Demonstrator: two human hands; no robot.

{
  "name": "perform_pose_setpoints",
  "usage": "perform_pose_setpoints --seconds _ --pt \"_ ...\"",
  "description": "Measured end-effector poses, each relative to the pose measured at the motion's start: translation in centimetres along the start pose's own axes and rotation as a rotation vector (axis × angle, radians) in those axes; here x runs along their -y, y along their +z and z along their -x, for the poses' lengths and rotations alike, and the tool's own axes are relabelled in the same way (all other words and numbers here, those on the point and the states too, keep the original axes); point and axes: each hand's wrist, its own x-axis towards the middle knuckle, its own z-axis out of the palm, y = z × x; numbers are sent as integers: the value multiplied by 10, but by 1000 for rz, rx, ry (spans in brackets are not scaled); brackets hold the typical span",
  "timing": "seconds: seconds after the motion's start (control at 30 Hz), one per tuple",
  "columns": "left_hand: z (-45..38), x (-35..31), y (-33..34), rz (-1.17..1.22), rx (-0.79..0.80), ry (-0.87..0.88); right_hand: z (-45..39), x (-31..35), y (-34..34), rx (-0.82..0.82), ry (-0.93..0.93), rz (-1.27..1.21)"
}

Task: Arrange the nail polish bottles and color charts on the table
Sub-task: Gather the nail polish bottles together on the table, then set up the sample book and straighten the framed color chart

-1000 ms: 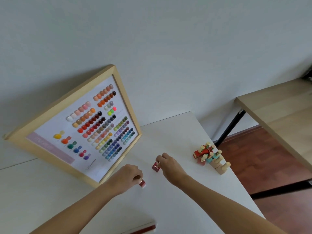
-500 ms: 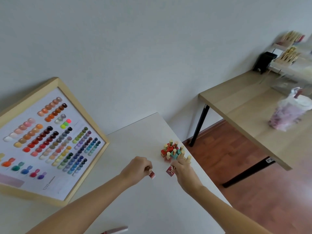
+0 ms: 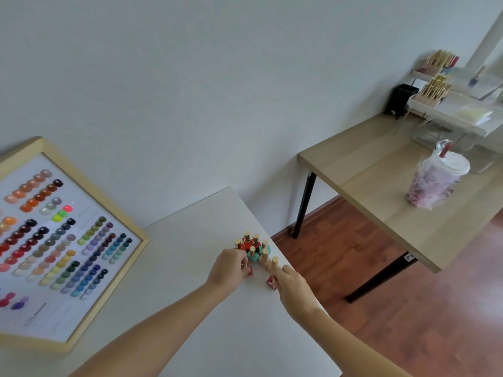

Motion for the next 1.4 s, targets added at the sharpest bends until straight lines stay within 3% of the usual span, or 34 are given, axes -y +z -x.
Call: perform_pose_setpoints --seconds 0.6,0.9,1.23,1.4 --pt "-1 -24 11 -76 -11 -6 -5 -4 -3 27 -85 -16" --pt "30 -6 -36 -96 -140 -2 23 2 -17 -151 -72 -120" --pt "136 49 -129 -54 -353 4 33 86 -19 -119 -179 -148" --pt "219 91 -164 4 -398 -95 51 162 -22 -10 -324 -245"
